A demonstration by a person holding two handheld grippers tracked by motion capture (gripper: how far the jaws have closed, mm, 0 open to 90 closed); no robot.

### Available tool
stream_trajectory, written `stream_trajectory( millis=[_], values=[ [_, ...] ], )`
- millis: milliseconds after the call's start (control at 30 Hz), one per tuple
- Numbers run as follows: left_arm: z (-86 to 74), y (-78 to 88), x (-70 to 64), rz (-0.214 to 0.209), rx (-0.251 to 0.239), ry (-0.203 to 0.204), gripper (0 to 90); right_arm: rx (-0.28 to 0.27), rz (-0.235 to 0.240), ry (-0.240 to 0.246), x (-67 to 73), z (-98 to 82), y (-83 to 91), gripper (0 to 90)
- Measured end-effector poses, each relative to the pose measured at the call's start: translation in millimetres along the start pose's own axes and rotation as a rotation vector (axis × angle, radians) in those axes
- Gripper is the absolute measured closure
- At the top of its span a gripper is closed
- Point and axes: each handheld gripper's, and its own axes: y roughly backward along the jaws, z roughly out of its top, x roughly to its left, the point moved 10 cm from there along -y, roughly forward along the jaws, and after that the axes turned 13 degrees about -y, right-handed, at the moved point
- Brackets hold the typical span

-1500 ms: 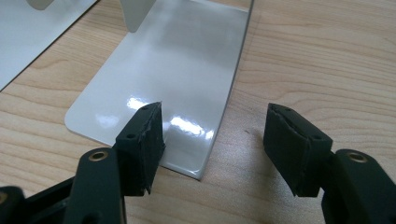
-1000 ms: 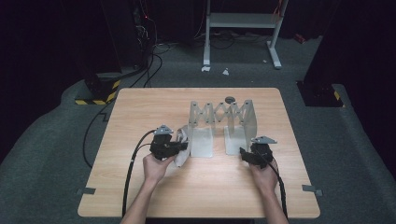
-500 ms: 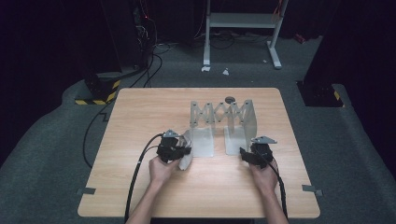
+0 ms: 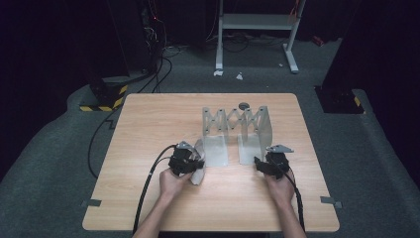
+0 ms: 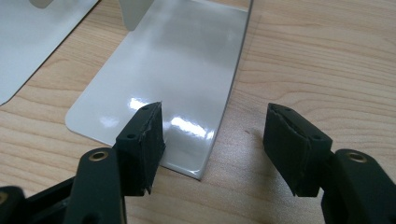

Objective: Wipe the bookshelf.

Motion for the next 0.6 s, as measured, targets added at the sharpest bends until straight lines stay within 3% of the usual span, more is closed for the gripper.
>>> stream_trajectory(
  millis=[133, 267, 367, 600],
  values=[
    [10.0, 11.3, -3.2, 0.007, -0.028, -0.02, 83.3, 0.0, 0.0, 0.001, 0.0, 0.1, -0.1, 38.1],
    [19.2, 22.8, -6.3, -0.004, -0.075, -0.015, 83.4, 0.0, 0.001, 0.001, 0.0, 0.1, -0.1, 38.1],
    [22.1, 26.5, -7.5, 0.004, -0.064, -0.038, 83.4, 0.0, 0.001, 0.0, 0.1, 0.2, -0.2, 38.1],
    [37.6, 46.0, -11.6, -0.011, -0.122, -0.044, 83.4, 0.0, 0.002, 0.0, 0.2, 0.5, -0.6, 38.1]
  ],
)
